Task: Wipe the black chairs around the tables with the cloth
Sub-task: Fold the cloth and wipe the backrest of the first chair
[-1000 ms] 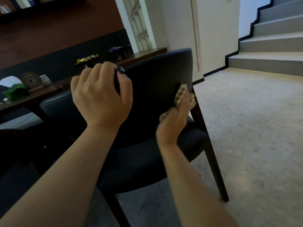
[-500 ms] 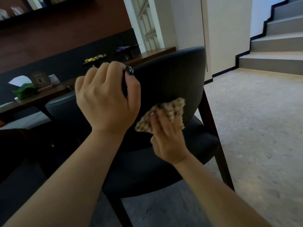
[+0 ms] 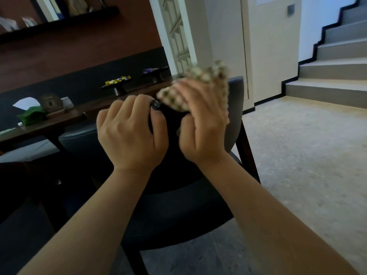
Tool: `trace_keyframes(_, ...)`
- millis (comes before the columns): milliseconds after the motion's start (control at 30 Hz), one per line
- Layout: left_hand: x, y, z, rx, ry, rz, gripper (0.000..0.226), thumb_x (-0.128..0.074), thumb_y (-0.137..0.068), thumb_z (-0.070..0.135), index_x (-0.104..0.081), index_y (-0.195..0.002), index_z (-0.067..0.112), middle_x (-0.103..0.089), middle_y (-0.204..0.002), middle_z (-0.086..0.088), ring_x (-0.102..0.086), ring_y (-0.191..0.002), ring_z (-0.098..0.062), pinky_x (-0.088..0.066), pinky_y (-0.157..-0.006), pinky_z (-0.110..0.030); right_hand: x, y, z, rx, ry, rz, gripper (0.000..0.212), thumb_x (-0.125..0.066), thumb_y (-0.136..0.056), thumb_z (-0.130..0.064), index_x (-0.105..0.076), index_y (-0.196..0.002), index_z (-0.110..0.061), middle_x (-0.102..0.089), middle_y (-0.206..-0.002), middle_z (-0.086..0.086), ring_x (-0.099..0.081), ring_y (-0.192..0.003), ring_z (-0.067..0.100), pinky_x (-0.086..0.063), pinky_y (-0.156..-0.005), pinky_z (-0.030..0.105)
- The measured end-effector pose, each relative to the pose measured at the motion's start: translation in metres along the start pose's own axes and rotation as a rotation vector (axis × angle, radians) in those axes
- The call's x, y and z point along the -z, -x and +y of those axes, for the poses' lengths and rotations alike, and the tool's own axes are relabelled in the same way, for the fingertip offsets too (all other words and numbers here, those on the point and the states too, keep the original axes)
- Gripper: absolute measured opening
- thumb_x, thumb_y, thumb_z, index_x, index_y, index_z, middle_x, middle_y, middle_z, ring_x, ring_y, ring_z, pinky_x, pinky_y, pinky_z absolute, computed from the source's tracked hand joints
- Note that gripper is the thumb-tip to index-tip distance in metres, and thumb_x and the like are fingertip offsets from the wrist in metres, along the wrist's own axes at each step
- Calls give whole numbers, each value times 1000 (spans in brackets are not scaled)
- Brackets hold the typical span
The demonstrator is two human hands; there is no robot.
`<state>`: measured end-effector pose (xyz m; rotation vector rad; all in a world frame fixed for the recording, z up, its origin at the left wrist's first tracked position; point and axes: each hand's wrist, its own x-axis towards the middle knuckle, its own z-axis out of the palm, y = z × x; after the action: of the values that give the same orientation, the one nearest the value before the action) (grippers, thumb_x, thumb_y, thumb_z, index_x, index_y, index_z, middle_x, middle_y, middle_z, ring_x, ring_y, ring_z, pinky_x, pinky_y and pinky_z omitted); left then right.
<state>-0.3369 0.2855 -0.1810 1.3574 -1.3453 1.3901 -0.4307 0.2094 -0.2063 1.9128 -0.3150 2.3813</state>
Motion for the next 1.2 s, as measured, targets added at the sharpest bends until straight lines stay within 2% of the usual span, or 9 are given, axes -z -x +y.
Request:
trace_keyframes(233, 3, -2, 1, 19, 26, -41, 25, -39, -92, 17, -54, -74, 9, -53, -67, -5, -44, -61, -24, -21, -67, -28, 22, -42, 4, 83, -117, -364, 40, -36, -84, -12, -72, -92, 4, -70, -89, 16, -65, -83, 29, -50, -78, 43)
trace_keyframes(367, 6, -2, 0, 49, 64, -79, 28, -39, -94, 18, -63, -83, 10, -59, -72, -3, -39, -67, -11, -21, -71, -25, 41, -59, 39, -119, -119, -436, 40, -34, -88, -9, -68, -78, 9, -64, -67, 17, -60, -59, 27, -49, -57, 27)
trace_keyframes(467, 6, -1, -1, 49, 73, -77, 28, -39, -94, 18, -63, -83, 10, -59, -73, -2, -36, -72, -7, -21, -72, -25, 55, -65, 71, -330, -17, -448, 36, -35, -91, -8, -63, -70, -1, -55, -56, 6, -53, -50, 9, -43, -47, 31)
trace_keyframes(633, 5, 1, -5, 22, 68, -70, 28, -37, -95, 20, -63, -85, 11, -57, -72, -1, -44, -67, -14, -24, -71, -27, 46, -54, 65, -415, 16, -338, 38, -32, -91, -13, -67, -78, -4, -54, -65, -3, -49, -60, 3, -37, -54, 9)
trace_keyframes(833, 9, 0, -4, 30, 68, -135, 28, -37, -96, 22, -62, -88, 14, -58, -76, 1, -47, -68, -14, -25, -71, -26, 36, -41, 20, -255, 51, -261, 42, -32, -94, -16, -70, -90, 1, -68, -84, 12, -57, -76, 13, -43, -69, 11)
trace_keyframes(967, 21, -4, -9, 37, 175, -226, 35, -35, -97, 24, -68, -99, 12, -66, -87, 1, -57, -80, -13, -31, -77, -23, 39, -48, 4, -206, 15, -366, 37, -36, -93, -12, -70, -97, 2, -69, -92, 14, -61, -82, 18, -53, -76, 29)
trace_keyframes(1033, 29, -8, -22, 55, 281, -300, 36, -35, -98, 25, -69, -99, 13, -68, -87, 5, -58, -77, -3, -35, -72, -15, 45, -57, 2, -222, -3, -466, 39, -35, -93, -14, -70, -99, 0, -68, -90, 10, -59, -74, 13, -52, -71, 26)
trace_keyframes(1133, 38, -19, -52, 294, 355, -457, 36, -37, -98, 29, -69, -88, 16, -63, -65, 4, -54, -55, -7, -36, -47, -13, 46, -73, -4, -188, 68, -679, 36, -38, -95, -18, -70, -99, -4, -66, -88, 3, -51, -70, 6, -39, -69, 18)
trace_keyframes(1200, 34, -31, -76, 473, 303, -662, 29, -42, -98, 33, -69, -90, 24, -66, -71, 1, -56, -56, -6, -40, -47, -16, 37, -83, -12, -91, 192, -906, 26, -44, -96, -20, -68, -96, -9, -63, -84, -1, -46, -69, 5, -33, -68, 21)
